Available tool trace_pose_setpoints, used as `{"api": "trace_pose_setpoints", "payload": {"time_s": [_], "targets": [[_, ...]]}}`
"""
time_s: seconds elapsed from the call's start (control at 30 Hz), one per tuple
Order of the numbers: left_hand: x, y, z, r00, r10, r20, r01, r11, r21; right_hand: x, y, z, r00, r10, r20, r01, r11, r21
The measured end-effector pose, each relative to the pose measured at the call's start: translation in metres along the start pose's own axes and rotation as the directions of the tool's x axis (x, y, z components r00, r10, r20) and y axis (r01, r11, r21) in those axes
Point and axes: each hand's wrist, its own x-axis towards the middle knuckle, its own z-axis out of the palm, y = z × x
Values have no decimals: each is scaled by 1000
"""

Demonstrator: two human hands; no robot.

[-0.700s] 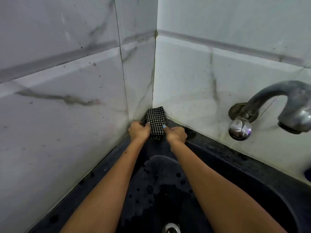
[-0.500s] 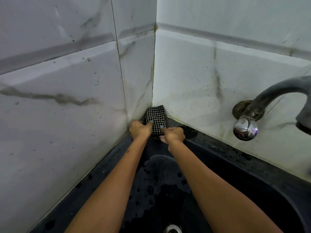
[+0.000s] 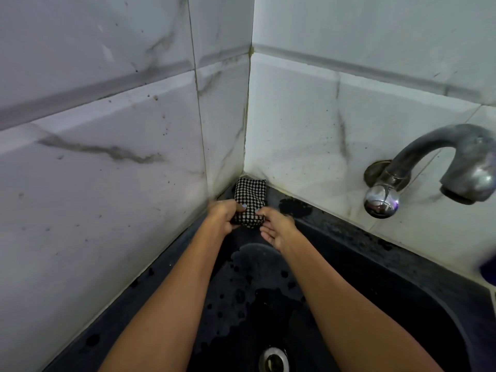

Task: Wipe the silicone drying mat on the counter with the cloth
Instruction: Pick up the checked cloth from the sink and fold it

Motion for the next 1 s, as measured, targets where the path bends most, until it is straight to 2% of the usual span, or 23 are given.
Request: {"api": "trace_pose_setpoints", "payload": {"time_s": [0.23, 0.4, 0.53, 0.73, 0.83, 1.0], "targets": [[-69, -22, -1, 978, 1, 207, 4, 1000, -21, -51, 9, -30, 970, 104, 218, -129, 986, 106], [-137, -41, 13, 964, 12, 265, -9, 1000, -13, -108, 19, -66, 972, 93, 214, -116, 989, 96], [-193, -60, 31, 962, 60, 264, -60, 998, -10, -157, 33, -110, 975, 24, 220, -60, 986, 156], [-280, -121, 67, 922, 76, 380, -102, 994, 49, -226, 76, -195, 958, -53, 283, -39, 950, 311], [-319, -156, 93, 900, 66, 430, -114, 990, 88, -250, 102, -242, 971, -116, 211, 28, 925, 378], [-379, -219, 147, 870, -7, 494, -67, 989, 131, -300, 137, -322, 963, -257, -83, 270, 892, 362]]}}
